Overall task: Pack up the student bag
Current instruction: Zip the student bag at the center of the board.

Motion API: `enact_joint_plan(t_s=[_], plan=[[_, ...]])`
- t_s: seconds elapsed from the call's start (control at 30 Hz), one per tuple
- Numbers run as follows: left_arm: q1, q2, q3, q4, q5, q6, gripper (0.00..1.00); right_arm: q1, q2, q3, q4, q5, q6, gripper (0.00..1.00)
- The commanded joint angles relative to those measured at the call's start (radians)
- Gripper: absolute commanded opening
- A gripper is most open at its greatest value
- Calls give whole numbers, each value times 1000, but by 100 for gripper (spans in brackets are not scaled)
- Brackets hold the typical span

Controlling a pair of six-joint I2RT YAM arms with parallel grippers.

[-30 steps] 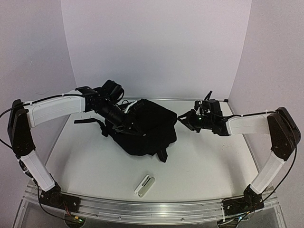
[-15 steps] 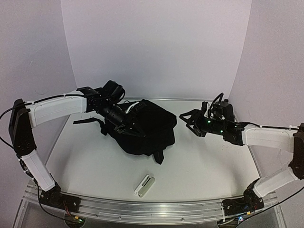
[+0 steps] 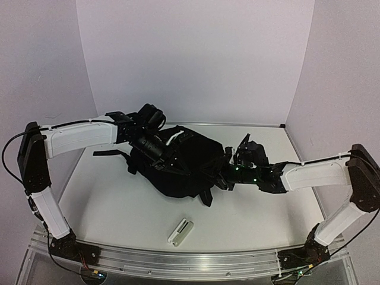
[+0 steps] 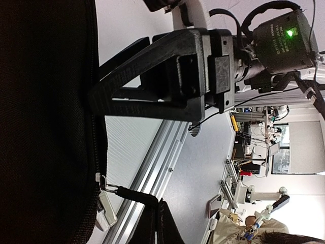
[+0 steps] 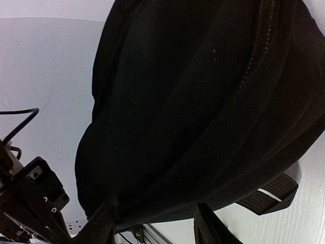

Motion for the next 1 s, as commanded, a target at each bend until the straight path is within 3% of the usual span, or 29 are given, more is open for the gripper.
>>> enact_joint_plan(t_s=[0.0, 0.1, 0.27, 0.33, 0.63, 0.97], plan=[[-21, -8, 71, 67, 105, 5, 0, 17, 44, 52, 100, 6, 44, 48], [-21, -3, 61, 62, 108, 18, 0, 19, 66, 71, 109, 7, 41, 41], [-19, -14, 43, 44, 70, 44, 0, 20, 59, 64, 109, 52, 45, 7], [-13, -23, 39, 17, 26, 60, 0, 18, 44, 50, 104, 88, 47, 0], [76, -95, -26, -36, -13, 71, 0, -6, -53, -28, 46, 192, 40, 0], [116, -152, -53, -124, -39, 104, 0, -47, -158, -4, -175, 336, -49, 0]])
